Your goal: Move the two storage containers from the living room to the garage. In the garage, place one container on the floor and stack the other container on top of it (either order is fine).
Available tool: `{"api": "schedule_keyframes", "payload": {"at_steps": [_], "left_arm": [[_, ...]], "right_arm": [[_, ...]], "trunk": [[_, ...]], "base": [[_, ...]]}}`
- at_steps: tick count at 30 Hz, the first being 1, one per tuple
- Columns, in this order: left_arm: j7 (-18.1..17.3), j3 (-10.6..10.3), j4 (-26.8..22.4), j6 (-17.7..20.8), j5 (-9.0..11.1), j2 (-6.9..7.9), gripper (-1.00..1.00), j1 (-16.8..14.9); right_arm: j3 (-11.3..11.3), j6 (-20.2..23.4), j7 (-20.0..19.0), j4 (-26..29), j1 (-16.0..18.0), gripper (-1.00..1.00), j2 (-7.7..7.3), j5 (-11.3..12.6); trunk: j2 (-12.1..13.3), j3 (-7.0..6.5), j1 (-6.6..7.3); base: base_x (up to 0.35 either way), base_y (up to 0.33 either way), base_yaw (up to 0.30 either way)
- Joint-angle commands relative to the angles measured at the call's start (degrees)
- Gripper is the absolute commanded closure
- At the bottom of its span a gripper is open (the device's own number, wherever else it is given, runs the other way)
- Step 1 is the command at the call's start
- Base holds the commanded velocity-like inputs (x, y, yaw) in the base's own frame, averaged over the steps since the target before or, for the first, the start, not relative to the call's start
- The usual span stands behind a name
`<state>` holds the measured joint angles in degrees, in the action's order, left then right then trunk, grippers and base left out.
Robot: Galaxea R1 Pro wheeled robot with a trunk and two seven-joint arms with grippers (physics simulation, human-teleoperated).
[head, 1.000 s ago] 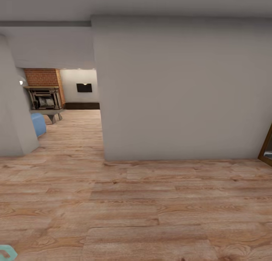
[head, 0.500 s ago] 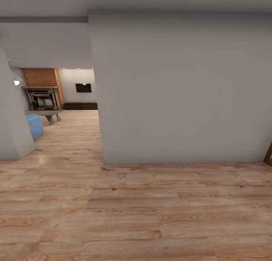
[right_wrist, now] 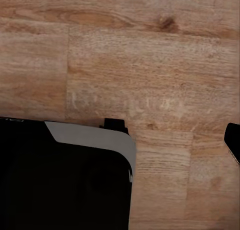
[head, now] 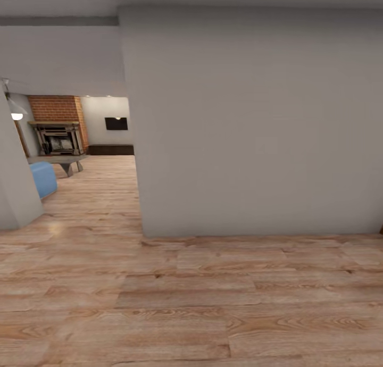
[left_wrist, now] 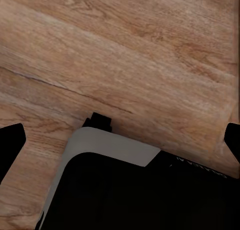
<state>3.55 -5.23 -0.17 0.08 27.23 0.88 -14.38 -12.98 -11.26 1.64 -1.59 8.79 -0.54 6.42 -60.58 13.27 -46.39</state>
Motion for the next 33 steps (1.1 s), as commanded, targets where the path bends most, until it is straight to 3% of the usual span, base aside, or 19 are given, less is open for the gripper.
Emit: {"api": "schedule_keyframes", "payload": {"at_steps": [1,13,33], "left_arm": [[0.17,-0.49,-0.02,0.01,0.46,0.0,-1.0,-0.03],[0.18,-0.49,-0.02,0.01,0.46,0.0,-1.0,-0.03],[0.15,-0.53,-0.07,0.01,0.46,0.0,-1.0,-0.03]], "right_arm": [[-0.49,-0.34,0.03,-0.17,0.08,-1.0,0.02,0.59],[-0.51,-0.24,0.03,-0.17,0.09,-1.0,-0.06,0.67],[-0.54,-0.32,0.03,-0.17,0.07,-1.0,-0.05,0.49]], "trunk": [[-0.04,0.07,-0.04],[-0.04,0.07,-0.04],[-0.04,0.07,-0.04]], "base": [[0.322,0.0,0.0],[0.322,0.0,0.046],[0.322,0.0,0.263]]}}
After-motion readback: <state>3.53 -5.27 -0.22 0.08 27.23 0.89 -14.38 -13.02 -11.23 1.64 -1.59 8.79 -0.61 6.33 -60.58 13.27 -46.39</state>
